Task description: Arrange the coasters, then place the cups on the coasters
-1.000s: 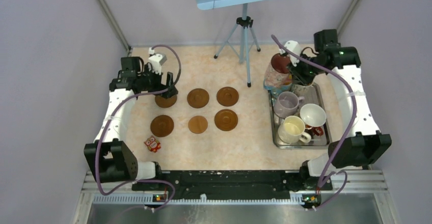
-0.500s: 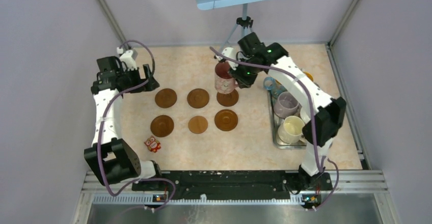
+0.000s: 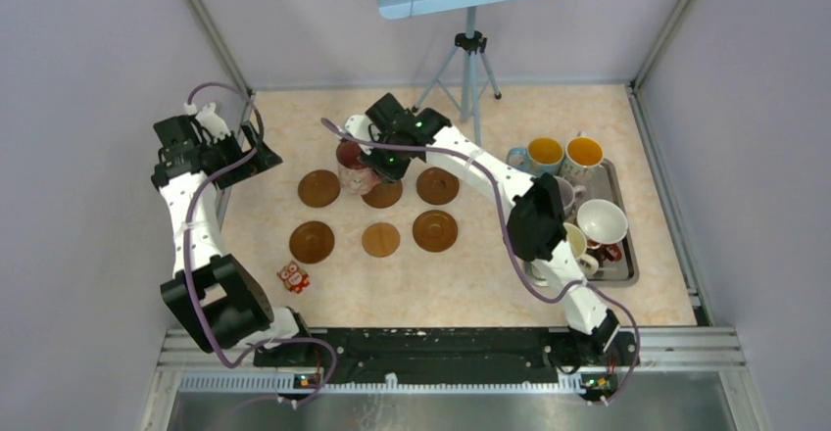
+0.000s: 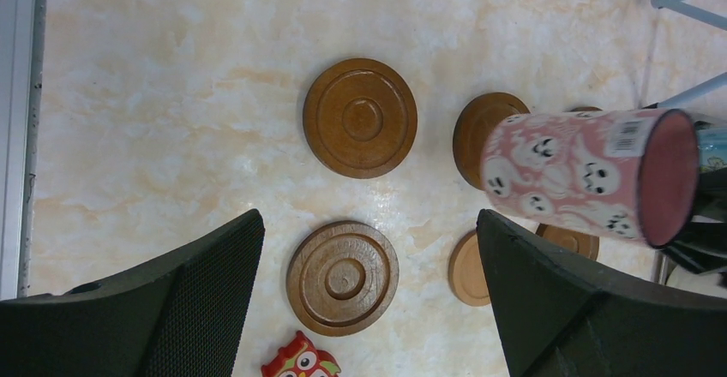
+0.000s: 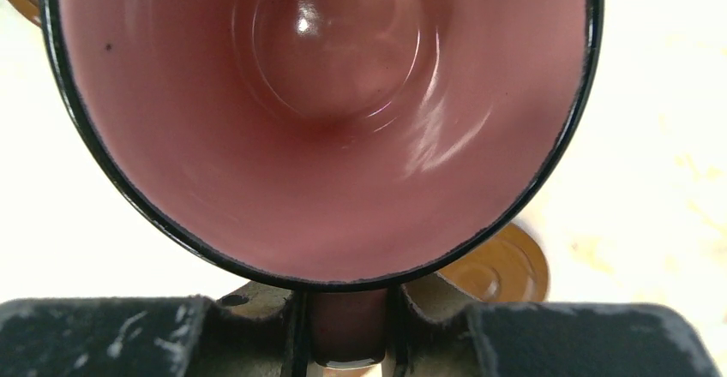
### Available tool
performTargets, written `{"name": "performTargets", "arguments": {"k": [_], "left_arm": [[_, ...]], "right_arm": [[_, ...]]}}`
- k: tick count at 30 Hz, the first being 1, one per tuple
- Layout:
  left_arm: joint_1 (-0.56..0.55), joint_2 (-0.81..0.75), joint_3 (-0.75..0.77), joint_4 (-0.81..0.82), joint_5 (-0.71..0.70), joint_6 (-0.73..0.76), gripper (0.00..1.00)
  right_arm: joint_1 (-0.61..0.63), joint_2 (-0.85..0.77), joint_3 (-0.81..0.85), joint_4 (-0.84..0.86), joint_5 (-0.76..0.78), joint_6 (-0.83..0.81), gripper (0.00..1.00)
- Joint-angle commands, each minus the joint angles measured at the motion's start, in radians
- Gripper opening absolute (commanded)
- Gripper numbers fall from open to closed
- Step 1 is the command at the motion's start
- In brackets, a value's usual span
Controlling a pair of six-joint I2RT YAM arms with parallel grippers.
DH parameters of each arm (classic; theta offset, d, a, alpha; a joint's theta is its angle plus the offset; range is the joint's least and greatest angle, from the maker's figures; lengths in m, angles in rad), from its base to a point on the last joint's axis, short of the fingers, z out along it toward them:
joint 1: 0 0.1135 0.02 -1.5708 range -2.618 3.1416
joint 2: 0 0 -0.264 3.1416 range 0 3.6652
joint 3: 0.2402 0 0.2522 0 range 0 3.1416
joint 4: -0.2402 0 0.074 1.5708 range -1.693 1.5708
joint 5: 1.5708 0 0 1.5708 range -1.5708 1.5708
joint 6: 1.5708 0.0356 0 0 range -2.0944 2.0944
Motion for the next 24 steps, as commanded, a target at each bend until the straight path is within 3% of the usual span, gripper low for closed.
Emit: {"name": "performTargets", "arguments": {"k": [1, 24], "left_arm": [[0.024, -0.02, -0.001, 0.035, 0.038, -0.018, 0.99], [0.103, -0.045, -0.034, 0.051, 0.147, -0.028, 0.99]], "right_arm": [[0.016, 0.003, 0.107, 0.208, -0.036, 0.097, 0.0], [0.099, 0.149, 0.108, 0.475, 0.06, 0.143, 0.0]]}}
